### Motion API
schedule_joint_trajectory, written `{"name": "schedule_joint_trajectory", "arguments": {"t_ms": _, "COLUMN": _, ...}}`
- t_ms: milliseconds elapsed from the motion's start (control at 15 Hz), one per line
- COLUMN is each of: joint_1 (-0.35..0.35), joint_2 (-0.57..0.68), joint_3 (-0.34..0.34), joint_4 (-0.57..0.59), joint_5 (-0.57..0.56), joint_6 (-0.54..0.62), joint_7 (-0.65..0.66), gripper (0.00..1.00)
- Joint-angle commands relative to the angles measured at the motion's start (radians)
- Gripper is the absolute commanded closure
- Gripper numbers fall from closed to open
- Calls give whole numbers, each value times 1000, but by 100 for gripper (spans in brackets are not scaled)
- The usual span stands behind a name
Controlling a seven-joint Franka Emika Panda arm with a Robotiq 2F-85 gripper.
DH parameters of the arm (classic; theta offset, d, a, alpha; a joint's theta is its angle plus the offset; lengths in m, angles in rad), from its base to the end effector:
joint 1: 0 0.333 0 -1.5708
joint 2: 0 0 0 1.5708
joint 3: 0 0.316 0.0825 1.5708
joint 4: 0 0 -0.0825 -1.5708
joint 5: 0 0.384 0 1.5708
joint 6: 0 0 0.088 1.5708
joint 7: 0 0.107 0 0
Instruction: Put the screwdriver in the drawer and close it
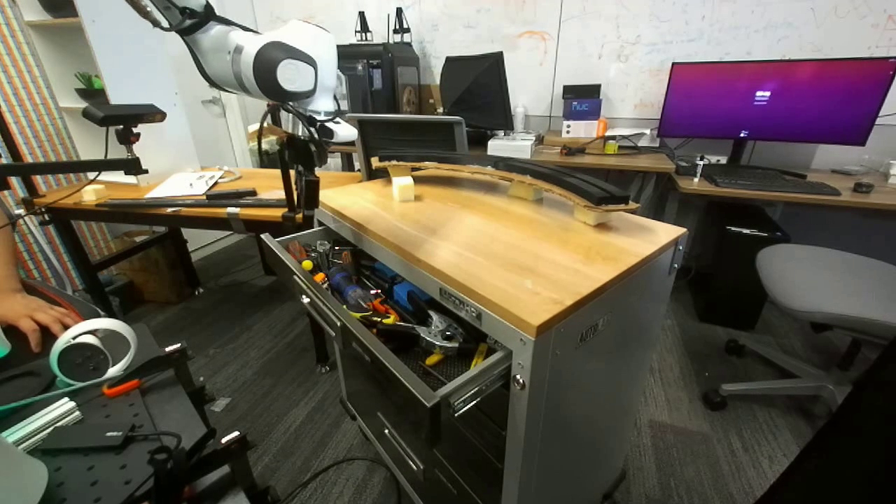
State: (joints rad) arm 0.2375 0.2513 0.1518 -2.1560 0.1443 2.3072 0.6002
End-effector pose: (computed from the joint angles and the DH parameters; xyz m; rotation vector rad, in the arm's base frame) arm 0.5118 0.2126 0.2754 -3.0184 0.4810 0.2348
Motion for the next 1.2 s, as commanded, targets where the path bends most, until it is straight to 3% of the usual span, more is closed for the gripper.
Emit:
{"name": "schedule_joint_trajectory", "arguments": {"t_ms": 0, "joint_1": 31, "joint_2": -71, "joint_3": -37, "joint_4": -74, "joint_5": -90, "joint_6": -94, "joint_7": 188, "gripper": 0}}
{"name": "schedule_joint_trajectory", "arguments": {"t_ms": 267, "joint_1": 13, "joint_2": -75, "joint_3": -24, "joint_4": -123, "joint_5": -69, "joint_6": -280, "joint_7": 293, "gripper": 0}}
{"name": "schedule_joint_trajectory", "arguments": {"t_ms": 333, "joint_1": 8, "joint_2": -56, "joint_3": -18, "joint_4": -122, "joint_5": -47, "joint_6": -323, "joint_7": 293, "gripper": 25}}
{"name": "schedule_joint_trajectory", "arguments": {"t_ms": 400, "joint_1": 5, "joint_2": -36, "joint_3": -14, "joint_4": -119, "joint_5": -22, "joint_6": -359, "joint_7": 291, "gripper": 28}}
{"name": "schedule_joint_trajectory", "arguments": {"t_ms": 733, "joint_1": 33, "joint_2": 56, "joint_3": -10, "joint_4": -140, "joint_5": -55, "joint_6": -159, "joint_7": 291, "gripper": 67}}
{"name": "schedule_joint_trajectory", "arguments": {"t_ms": 1000, "joint_1": 96, "joint_2": 132, "joint_3": -49, "joint_4": -123, "joint_5": -211, "joint_6": 76, "joint_7": 394, "gripper": 96}}
{"name": "schedule_joint_trajectory", "arguments": {"t_ms": 1133, "joint_1": 137, "joint_2": 149, "joint_3": -73, "joint_4": -111, "joint_5": -301, "joint_6": 138, "joint_7": 463, "gripper": 100}}
